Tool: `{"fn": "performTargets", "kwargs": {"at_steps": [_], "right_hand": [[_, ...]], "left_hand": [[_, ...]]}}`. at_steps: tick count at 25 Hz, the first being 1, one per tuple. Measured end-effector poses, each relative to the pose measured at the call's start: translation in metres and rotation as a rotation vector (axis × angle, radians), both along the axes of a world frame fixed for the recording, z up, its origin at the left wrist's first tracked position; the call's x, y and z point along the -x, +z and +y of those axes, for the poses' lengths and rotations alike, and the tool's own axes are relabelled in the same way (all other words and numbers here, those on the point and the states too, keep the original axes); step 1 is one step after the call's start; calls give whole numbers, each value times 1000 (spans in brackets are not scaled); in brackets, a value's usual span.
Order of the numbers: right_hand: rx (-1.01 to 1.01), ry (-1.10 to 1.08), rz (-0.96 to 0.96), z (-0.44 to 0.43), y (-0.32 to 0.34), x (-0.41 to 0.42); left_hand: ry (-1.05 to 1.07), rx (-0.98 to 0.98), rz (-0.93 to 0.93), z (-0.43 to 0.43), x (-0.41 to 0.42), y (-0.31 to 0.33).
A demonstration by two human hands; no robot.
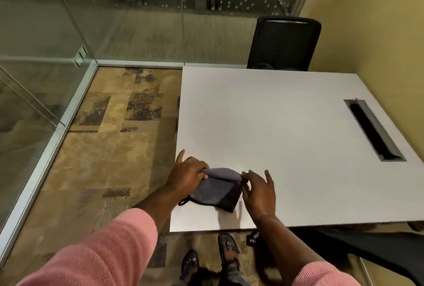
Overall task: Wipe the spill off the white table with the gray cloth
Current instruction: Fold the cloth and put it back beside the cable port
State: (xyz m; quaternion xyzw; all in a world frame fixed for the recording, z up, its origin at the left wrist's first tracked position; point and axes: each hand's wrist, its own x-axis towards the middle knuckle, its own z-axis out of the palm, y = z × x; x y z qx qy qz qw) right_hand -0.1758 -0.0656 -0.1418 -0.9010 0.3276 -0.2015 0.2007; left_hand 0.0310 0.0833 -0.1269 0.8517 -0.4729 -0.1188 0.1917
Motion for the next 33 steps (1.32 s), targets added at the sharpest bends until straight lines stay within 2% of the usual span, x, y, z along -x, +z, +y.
{"fn": "performTargets", "kwargs": {"at_steps": [6, 11, 17, 23, 33], "right_hand": [[103, -139, -177, -43, 44, 19], [71, -232, -311, -69, 75, 38], [36, -314, -338, -99, 105, 73], [138, -334, -375, -157, 122, 109], [216, -361, -274, -277, 129, 192]], "left_hand": [[-106, 162, -114, -59, 9, 53], [-169, 257, -128, -100, 23, 91], [-266, 312, -156, -149, 47, 122], [-343, 326, -157, -225, 73, 141], [-353, 365, -176, -343, 153, 145]]}}
